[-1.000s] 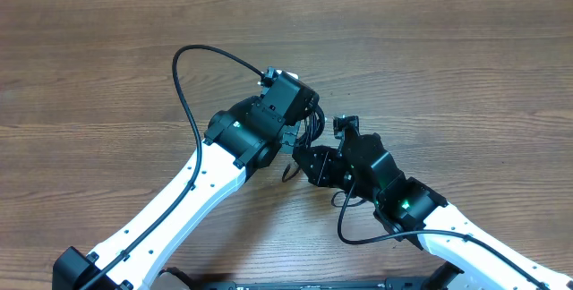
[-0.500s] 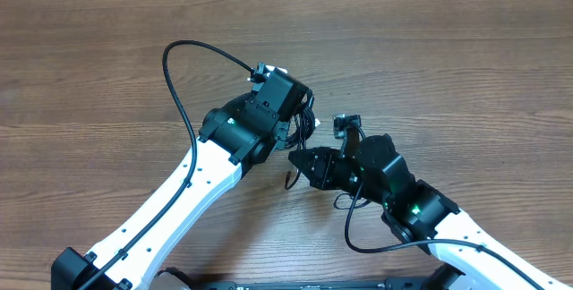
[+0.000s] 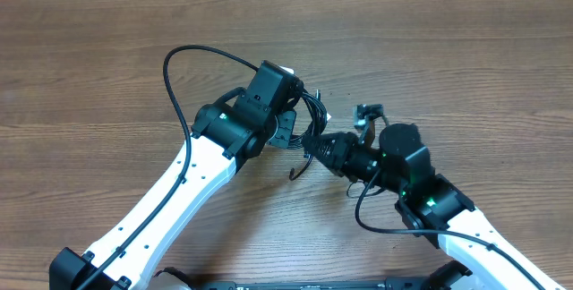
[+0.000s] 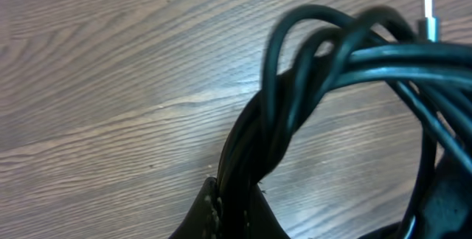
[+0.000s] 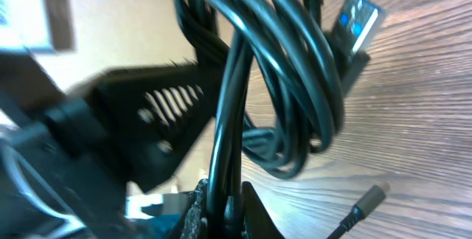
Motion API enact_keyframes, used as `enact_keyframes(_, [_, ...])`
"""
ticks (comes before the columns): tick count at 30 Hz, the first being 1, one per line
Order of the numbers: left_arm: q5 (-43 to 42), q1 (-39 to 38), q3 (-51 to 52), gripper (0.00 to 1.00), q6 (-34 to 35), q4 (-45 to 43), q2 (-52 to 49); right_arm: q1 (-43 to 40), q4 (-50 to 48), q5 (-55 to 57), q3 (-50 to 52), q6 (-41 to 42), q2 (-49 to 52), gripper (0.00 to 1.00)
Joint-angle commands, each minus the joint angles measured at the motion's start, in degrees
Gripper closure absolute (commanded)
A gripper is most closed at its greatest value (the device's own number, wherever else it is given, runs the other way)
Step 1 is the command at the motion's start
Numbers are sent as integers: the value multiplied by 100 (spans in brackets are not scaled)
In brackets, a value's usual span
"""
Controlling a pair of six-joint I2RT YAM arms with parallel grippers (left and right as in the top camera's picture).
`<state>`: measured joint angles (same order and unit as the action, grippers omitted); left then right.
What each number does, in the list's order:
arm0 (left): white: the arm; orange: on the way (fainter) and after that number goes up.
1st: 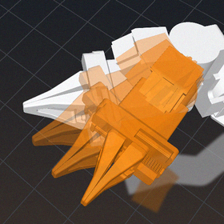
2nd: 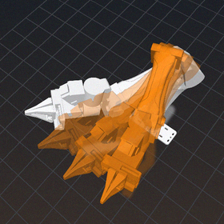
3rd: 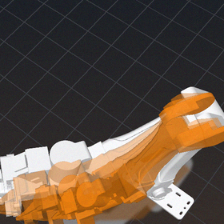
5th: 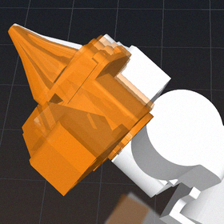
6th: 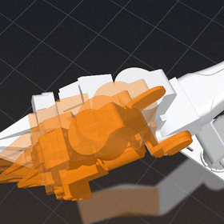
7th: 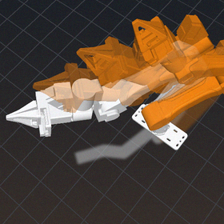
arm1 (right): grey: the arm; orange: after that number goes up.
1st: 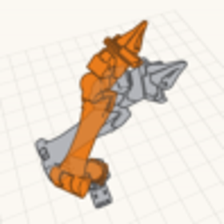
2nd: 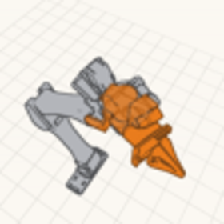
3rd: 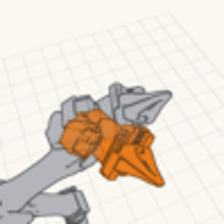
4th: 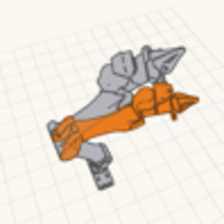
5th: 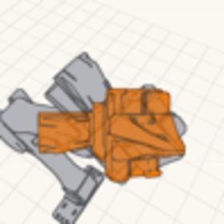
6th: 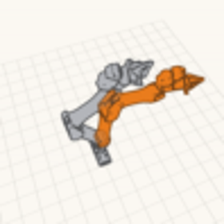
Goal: Untangle cables
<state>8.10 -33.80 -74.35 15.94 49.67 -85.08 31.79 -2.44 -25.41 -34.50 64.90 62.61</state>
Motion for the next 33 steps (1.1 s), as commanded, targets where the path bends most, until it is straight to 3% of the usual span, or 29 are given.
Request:
enact_keyframes(1, [-472, 4, -125, 96, -212, 55, 96, -229, -382, -295, -122, 444, -142, 96])
enact_keyframes(4, [-72, 4, -125, 96, 229, 15, 96, -229, -369, -518, -122, 763, -142, 96])
enact_keyframes(9, [1458, 4, -125, 96, 1325, 20, 96, -229, -365, -647, -122, 1010, -144, 96])
enact_keyframes(13, [1578, 2, -125, 96, 1403, -4, 96, -229, -761, -490, -122, 962, -142, 96])
enact_keyframes(17, [758, -42, -122, 96, 962, -79, 96, -229, -820, 9, -122, 776, -140, 96])
enact_keyframes(25, [-1753, -42, -122, 96, -306, -345, 96, -229, -748, 723, -122, 356, 103, 96])
enact_keyframes(33, [-2830, -42, -118, 96, -1176, 9, 96, -229, -509, 1639, -122, 361, 365, 96])
